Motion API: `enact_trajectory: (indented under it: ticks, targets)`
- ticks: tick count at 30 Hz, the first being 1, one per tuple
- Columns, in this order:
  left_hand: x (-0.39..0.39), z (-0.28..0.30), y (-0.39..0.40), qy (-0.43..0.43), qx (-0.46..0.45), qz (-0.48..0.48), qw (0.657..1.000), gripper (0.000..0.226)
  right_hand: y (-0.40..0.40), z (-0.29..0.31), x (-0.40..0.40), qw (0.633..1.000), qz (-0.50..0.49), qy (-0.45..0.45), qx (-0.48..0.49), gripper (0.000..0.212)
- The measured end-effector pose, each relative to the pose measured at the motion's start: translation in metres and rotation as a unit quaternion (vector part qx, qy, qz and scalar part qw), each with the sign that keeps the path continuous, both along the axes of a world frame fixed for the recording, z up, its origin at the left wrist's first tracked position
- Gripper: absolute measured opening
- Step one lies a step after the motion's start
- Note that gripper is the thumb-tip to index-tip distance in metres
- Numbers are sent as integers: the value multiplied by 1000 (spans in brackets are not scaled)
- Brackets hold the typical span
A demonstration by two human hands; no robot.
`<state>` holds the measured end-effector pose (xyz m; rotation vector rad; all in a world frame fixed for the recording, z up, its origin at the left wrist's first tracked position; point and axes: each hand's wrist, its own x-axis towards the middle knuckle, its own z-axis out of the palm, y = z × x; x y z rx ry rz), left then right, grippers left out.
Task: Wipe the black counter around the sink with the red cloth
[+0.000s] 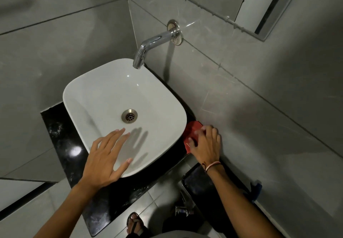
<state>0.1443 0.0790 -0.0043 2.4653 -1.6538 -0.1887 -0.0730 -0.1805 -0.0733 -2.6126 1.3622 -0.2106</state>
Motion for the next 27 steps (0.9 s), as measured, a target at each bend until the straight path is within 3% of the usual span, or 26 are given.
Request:
enact_trajectory:
  ticks: [3, 6, 10, 13, 17, 19, 22, 27]
  targets:
    - [23, 5, 4, -19, 34, -37, 999, 73, -24, -10, 2, 994, 100, -39, 33, 49]
    - [45, 3, -1, -33, 64, -75, 995, 73, -39, -31, 2, 981, 172, -12, 88, 54]
    - [53, -1, -3, -49, 79, -117, 989, 72, -16, -59, -2, 989, 98, -102, 35, 52]
    - [57, -5, -3, -42, 87, -138, 986, 71, 48, -77, -1, 983, 57, -170, 47, 57]
    - [56, -7, -2, -38, 89, -145, 985, 70, 145, -89, 16, 974, 71, -210, 39, 55]
    - [55, -5, -2, -37, 86, -144, 985, 70, 156, -90, 19, 972, 84, -218, 28, 49]
    - [55, -4, -4, -36, 80, -146, 985, 69, 116, -87, 12, 969, 130, -211, 3, 41]
    - [56, -4, -5, -42, 71, -141, 987, 66, 2, -55, 4, 987, 76, -136, 43, 47]
